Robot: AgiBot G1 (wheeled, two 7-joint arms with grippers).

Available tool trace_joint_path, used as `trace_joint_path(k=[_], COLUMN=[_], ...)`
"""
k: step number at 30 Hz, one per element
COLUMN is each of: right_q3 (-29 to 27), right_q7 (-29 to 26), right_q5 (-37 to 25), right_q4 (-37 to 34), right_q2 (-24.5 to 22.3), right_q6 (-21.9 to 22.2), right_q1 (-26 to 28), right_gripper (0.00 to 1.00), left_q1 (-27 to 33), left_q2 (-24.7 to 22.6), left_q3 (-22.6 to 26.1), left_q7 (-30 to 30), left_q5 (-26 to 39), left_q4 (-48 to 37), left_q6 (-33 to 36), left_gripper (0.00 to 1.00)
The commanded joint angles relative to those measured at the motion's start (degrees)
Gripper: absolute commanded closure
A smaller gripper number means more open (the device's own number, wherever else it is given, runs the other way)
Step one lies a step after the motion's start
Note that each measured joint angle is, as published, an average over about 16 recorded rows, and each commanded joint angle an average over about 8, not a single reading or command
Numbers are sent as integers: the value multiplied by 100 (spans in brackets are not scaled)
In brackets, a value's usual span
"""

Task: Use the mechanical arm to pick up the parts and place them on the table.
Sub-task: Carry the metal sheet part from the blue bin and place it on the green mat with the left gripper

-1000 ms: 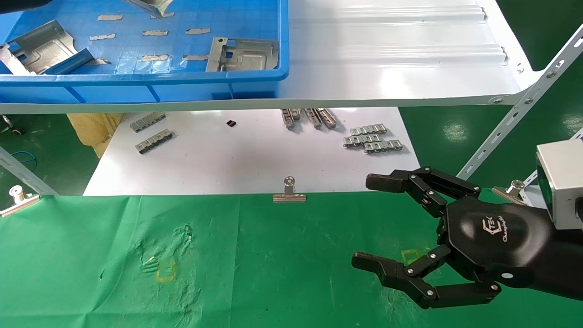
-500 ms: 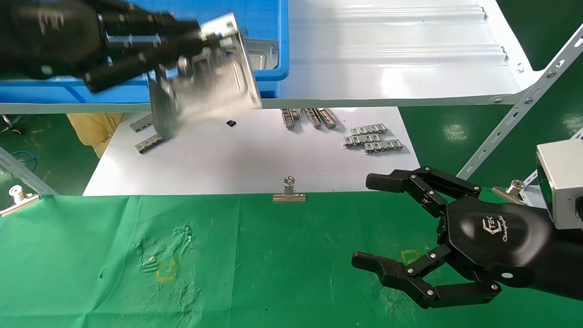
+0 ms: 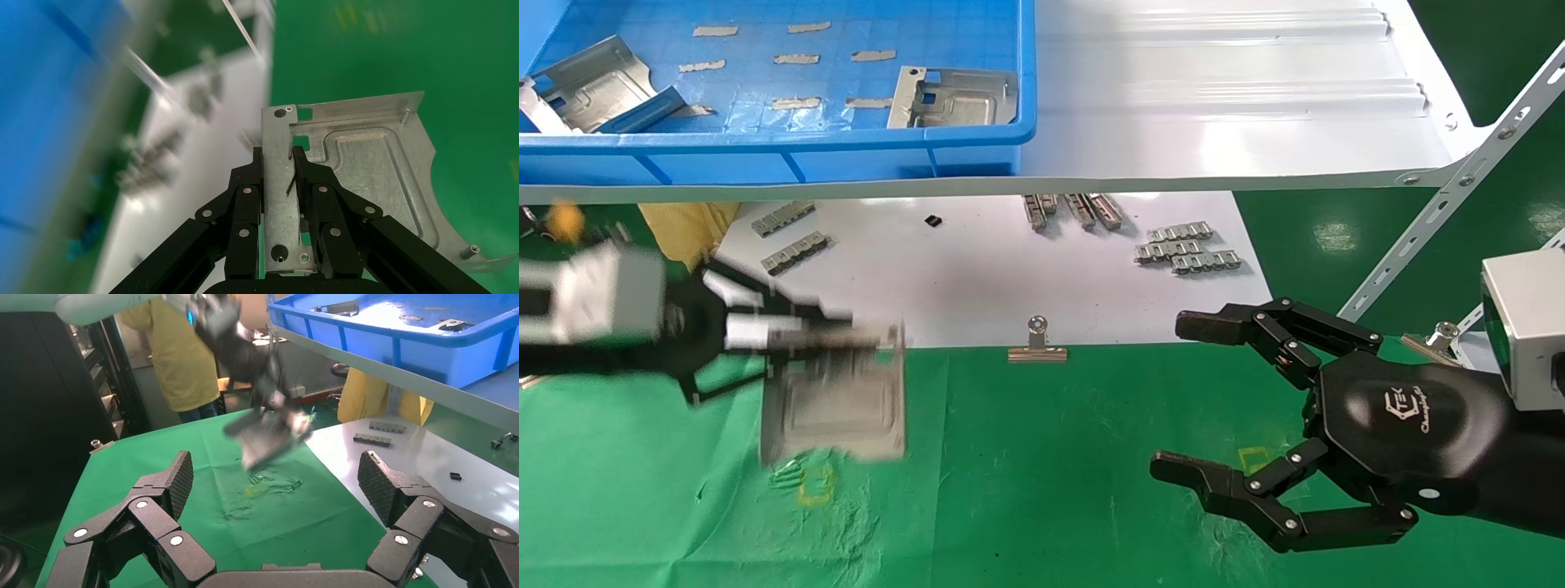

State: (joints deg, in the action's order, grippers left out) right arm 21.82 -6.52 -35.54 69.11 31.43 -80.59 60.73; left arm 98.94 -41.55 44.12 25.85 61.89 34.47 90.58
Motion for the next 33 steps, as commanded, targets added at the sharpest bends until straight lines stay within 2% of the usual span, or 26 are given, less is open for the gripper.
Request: trace_joint_path(k=[1, 7, 15, 16, 23, 24, 33], right_q3=[0, 0, 0, 0, 0, 0, 0], right_q7=[0, 0, 0, 0, 0, 0, 0], right_q5=[0, 0, 0, 0, 0, 0, 0], right_q4=[0, 0, 0, 0, 0, 0, 0], right_q2=[0, 0, 0, 0, 0, 0, 0], right_q6=[0, 0, 0, 0, 0, 0, 0], right_q1=[0, 0, 0, 0, 0, 0, 0], right_gripper=[0, 0, 0, 0, 0, 0, 0], left_q1=[-102, -326, -292, -278, -173, -154, -10], left_q2=[-41, -218, -436, -467, -671, -696, -830], left_q3=[177, 487, 720, 735, 832, 843, 894], left_q7=[371, 1096, 1549, 1597, 1953, 1989, 2025], left_q5=[218, 302, 443, 464, 606, 623, 648], left_q4=[-157, -691, -1541, -1642, -2132, -2183, -2533], left_q6=[-14, 13, -158, -172, -185, -191, -57], left_gripper=[100, 100, 98, 89, 3, 0, 0])
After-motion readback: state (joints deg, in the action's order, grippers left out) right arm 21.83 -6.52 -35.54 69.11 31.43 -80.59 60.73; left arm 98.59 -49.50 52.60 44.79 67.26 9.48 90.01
